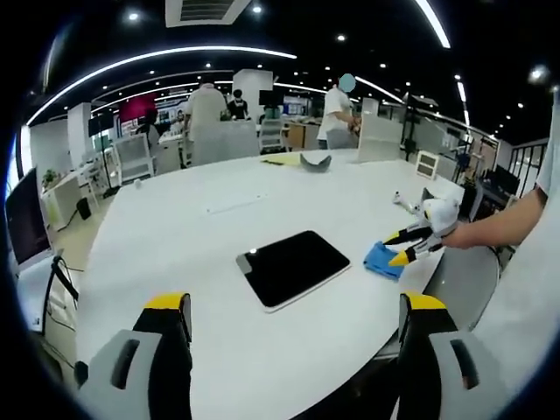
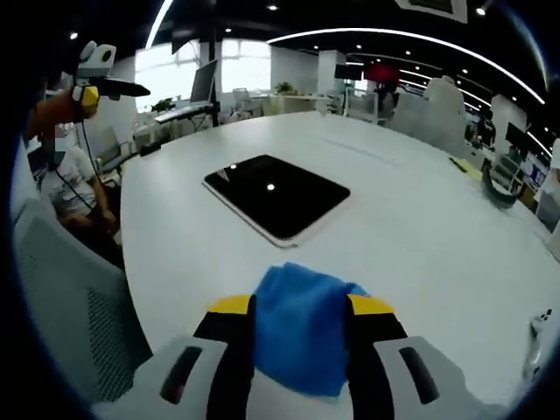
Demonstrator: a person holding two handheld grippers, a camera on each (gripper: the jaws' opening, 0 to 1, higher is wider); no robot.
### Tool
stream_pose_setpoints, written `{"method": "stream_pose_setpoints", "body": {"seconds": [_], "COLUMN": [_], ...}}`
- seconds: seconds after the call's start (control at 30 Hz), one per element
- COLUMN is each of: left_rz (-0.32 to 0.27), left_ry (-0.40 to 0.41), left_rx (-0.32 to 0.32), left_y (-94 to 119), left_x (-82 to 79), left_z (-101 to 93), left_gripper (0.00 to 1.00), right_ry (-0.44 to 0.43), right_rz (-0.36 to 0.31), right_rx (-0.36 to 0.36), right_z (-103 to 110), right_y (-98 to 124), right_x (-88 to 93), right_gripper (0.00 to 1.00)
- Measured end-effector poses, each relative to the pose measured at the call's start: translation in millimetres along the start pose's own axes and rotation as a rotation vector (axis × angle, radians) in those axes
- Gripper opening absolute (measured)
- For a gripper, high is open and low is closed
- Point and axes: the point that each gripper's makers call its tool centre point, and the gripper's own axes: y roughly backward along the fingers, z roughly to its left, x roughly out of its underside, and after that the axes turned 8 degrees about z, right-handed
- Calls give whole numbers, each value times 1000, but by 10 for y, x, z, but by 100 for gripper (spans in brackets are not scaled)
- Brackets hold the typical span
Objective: Wipe the mirror surface with the cleaning cloth until all visible marks leave the cleaned area.
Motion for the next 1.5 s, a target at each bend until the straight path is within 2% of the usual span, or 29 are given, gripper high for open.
{"method": "stream_pose_setpoints", "body": {"seconds": [0.27,0.33,0.73,0.9,1.07,1.17,1.5], "left_rz": [6,8,7,3,3,-1,0], "left_ry": [1,-2,-11,-10,-7,-5,-20], "left_rx": [-2,-6,-2,5,7,6,14], "left_y": [39,50,48,24,10,13,40], "left_x": [26,29,-8,-18,-16,-22,0], "left_z": [54,64,85,79,72,68,22], "left_gripper": [100,100,100,100,100,100,100], "right_ry": [13,13,-7,-12,36,14,26], "right_rz": [38,65,59,57,67,60,62], "right_rx": [1,-3,-13,-24,-28,-30,-24], "right_z": [13,31,39,87,170,153,157], "right_y": [-85,-102,-110,-119,-124,-122,-122], "right_x": [144,207,187,183,166,173,172], "right_gripper": [31,30,27,17,6,5,4]}}
